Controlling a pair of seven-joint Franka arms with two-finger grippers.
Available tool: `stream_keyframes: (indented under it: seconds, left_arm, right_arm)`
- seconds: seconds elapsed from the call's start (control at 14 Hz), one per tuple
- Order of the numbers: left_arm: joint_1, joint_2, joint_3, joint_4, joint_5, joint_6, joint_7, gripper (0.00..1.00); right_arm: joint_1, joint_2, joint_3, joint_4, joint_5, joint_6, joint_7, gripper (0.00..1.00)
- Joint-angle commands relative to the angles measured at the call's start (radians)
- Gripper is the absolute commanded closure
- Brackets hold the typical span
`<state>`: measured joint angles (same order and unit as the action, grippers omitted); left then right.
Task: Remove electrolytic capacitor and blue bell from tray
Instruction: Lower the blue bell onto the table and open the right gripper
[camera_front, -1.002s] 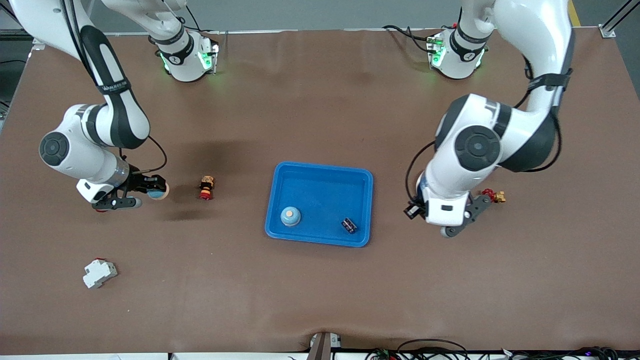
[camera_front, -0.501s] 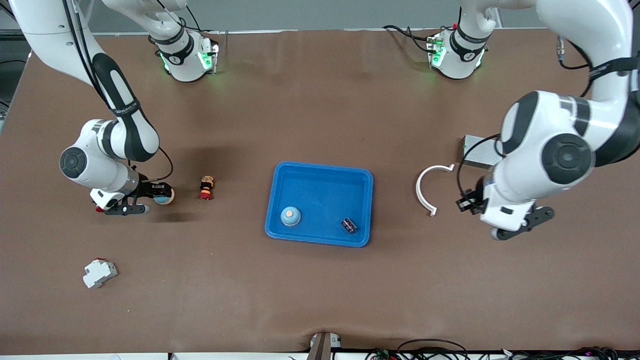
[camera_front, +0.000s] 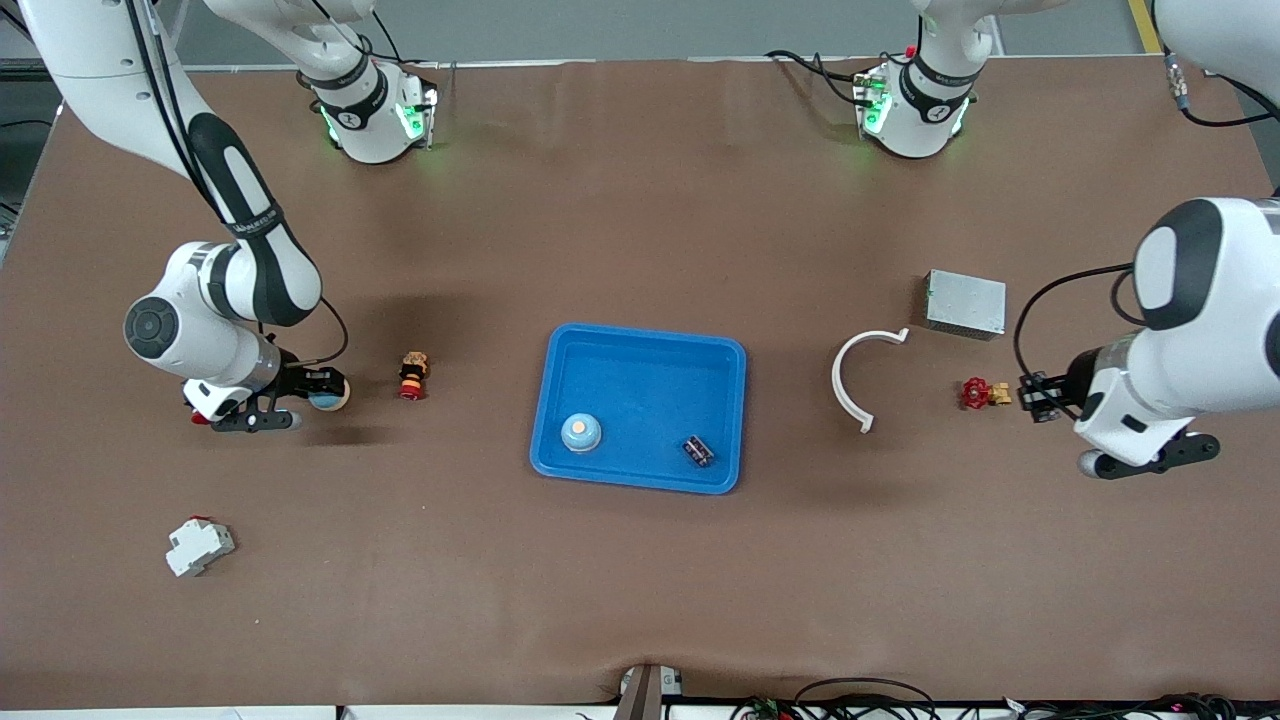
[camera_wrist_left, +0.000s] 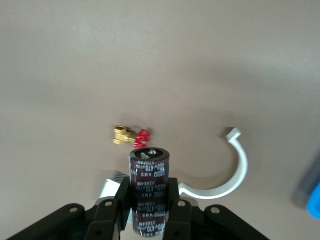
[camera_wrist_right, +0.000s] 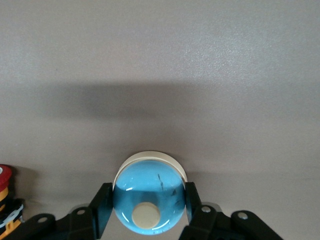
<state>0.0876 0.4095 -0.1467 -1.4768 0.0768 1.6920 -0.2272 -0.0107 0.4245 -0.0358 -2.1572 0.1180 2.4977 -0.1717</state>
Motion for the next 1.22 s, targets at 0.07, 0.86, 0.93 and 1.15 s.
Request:
stream_keyframes:
  seconds: [0.07, 0.86, 0.93, 1.15]
  left_arm:
    - [0.069, -0.034, -0.01, -0.103, -0.005, 0.069, 0.147, 1.0]
    - [0.181, 0.011, -0.005, -0.272, 0.086, 0.351, 0.289, 1.0]
    - [0.19, 0.023, -0.005, -0.28, 0.098, 0.374, 0.289, 1.0]
    - [0.207, 0.055, -0.005, -0.345, 0.138, 0.503, 0.289, 1.0]
  right_arm:
    - [-0.022, 0.01, 0.016, 0.01, 0.026, 0.016, -0.025, 0.09]
    - [0.128, -0.062, 0.021, 0.301, 0.014, -0.431, 0.292, 0.0]
    - [0.165, -0.062, 0.021, 0.322, 0.015, -0.438, 0.366, 0.0]
    - [0.3, -0.052, 0.022, 0.384, 0.015, -0.435, 0.655, 0.0]
